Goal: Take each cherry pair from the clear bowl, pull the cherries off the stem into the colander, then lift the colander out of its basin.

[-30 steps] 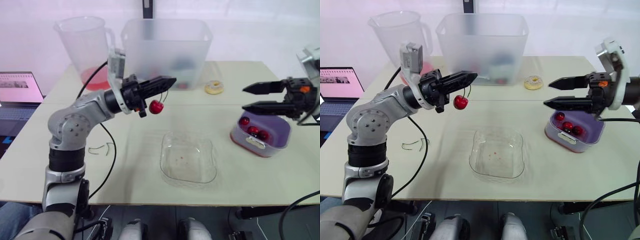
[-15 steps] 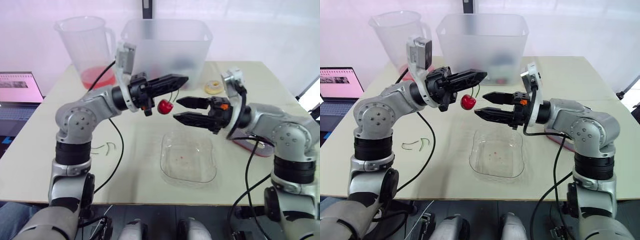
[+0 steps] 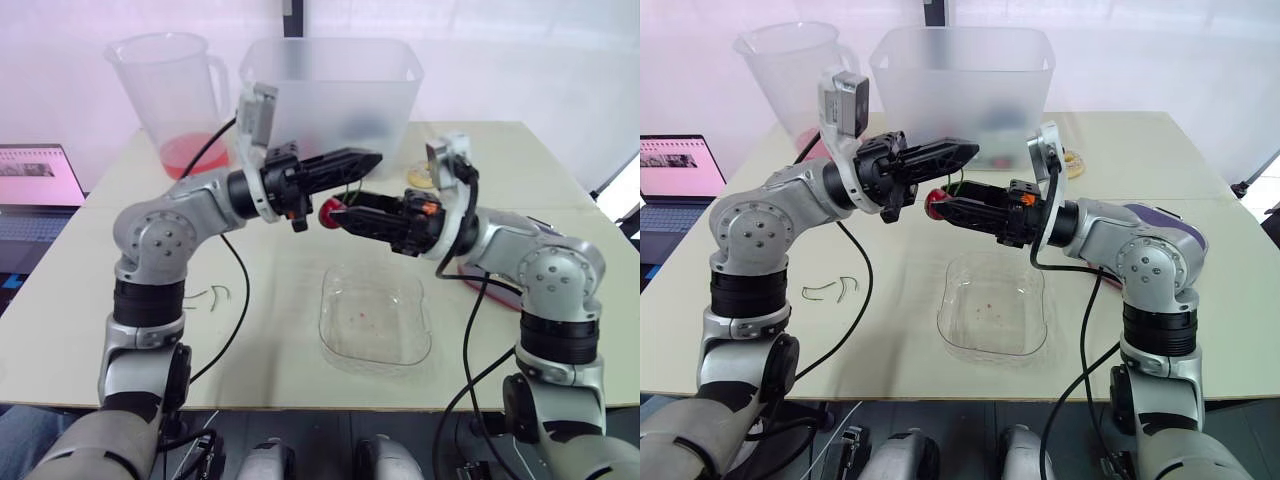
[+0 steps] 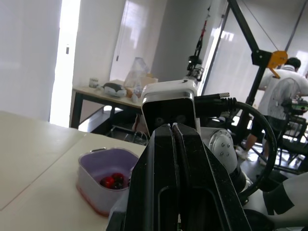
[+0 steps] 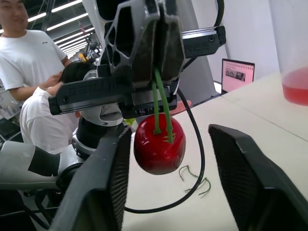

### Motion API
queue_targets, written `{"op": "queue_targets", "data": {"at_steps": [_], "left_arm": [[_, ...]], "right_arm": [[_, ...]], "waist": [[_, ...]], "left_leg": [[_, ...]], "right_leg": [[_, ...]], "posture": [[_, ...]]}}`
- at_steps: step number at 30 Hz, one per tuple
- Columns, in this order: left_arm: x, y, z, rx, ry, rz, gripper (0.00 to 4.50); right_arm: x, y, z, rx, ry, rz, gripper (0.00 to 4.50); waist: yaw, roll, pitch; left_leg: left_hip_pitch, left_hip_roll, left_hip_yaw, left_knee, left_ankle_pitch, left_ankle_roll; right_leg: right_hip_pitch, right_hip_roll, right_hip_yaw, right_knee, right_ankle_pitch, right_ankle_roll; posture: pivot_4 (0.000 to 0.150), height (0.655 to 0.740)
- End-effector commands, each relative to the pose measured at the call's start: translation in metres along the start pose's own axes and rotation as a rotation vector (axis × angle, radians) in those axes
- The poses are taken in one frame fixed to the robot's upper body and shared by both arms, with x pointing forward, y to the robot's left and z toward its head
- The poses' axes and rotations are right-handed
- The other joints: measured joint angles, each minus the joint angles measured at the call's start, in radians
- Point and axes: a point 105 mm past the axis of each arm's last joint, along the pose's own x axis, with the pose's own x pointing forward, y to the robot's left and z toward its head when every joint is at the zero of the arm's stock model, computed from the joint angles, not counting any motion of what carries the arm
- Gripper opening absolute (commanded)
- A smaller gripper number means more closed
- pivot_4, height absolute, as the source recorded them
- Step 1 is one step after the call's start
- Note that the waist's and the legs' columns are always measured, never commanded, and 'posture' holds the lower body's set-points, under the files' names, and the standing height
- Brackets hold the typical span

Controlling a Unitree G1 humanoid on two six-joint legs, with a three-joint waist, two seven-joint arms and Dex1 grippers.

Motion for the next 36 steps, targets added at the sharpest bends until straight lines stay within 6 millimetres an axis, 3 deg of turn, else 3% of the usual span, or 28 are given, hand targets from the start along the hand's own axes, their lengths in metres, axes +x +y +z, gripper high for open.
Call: {"op": "queue_targets", "data": {"at_steps": [1,11,13,16,18,24,36], "left_arm": [[0.003,-0.008,0.008,0.050,-0.011,-0.028,0.00],[0.003,-0.008,0.009,0.061,-0.016,-0.025,0.00],[0.004,-0.007,0.008,0.062,-0.017,-0.025,0.00],[0.005,-0.007,0.007,0.062,-0.018,-0.027,0.00],[0.005,-0.007,0.007,0.063,-0.018,-0.030,0.00],[0.005,-0.006,0.007,0.067,-0.018,-0.030,0.00],[0.008,-0.006,0.010,0.069,-0.034,-0.039,0.00]], "right_arm": [[0.006,0.011,0.008,-0.010,-0.030,0.064,2.75],[0.011,0.013,0.003,0.030,-0.025,0.088,2.75],[0.013,0.012,0.003,0.036,-0.031,0.089,2.21],[0.015,0.011,0.002,0.043,-0.036,0.087,1.01],[0.015,0.011,0.002,0.043,-0.039,0.085,0.63],[0.014,0.011,0.003,0.040,-0.043,0.078,0.63],[0.010,0.014,-0.034,0.090,0.129,0.067,0.63]], "waist": [[0.000,0.000,0.000],[0.000,0.000,0.000],[0.000,0.000,0.000],[0.001,0.000,0.000],[0.000,0.000,0.000],[0.000,0.000,0.000],[0.000,0.000,0.000]], "left_leg": [[0.000,0.000,0.000,0.000,0.000,0.000],[0.000,0.000,0.000,0.000,0.000,0.000],[0.000,0.000,0.000,0.000,0.000,0.000],[0.000,0.000,0.000,0.000,0.000,0.000],[0.000,0.000,0.000,0.000,0.000,0.000],[0.000,0.000,0.000,0.000,0.000,0.000],[0.000,0.000,0.000,0.000,0.000,0.001]], "right_leg": [[0.000,0.000,0.000,0.000,0.000,0.000],[0.000,0.000,0.000,0.000,0.000,0.000],[0.000,0.000,0.000,0.000,0.000,0.000],[0.000,0.000,0.000,0.000,0.000,0.000],[0.000,0.000,0.000,0.000,0.000,0.000],[0.000,0.000,0.000,0.000,0.000,0.000],[0.000,0.000,0.000,0.000,0.000,0.000]], "posture": [[0.150,0.6886],[0.150,0.6886],[0.150,0.6886],[0.150,0.6886],[0.150,0.6886],[0.150,0.6886],[0.150,0.6886]]}}
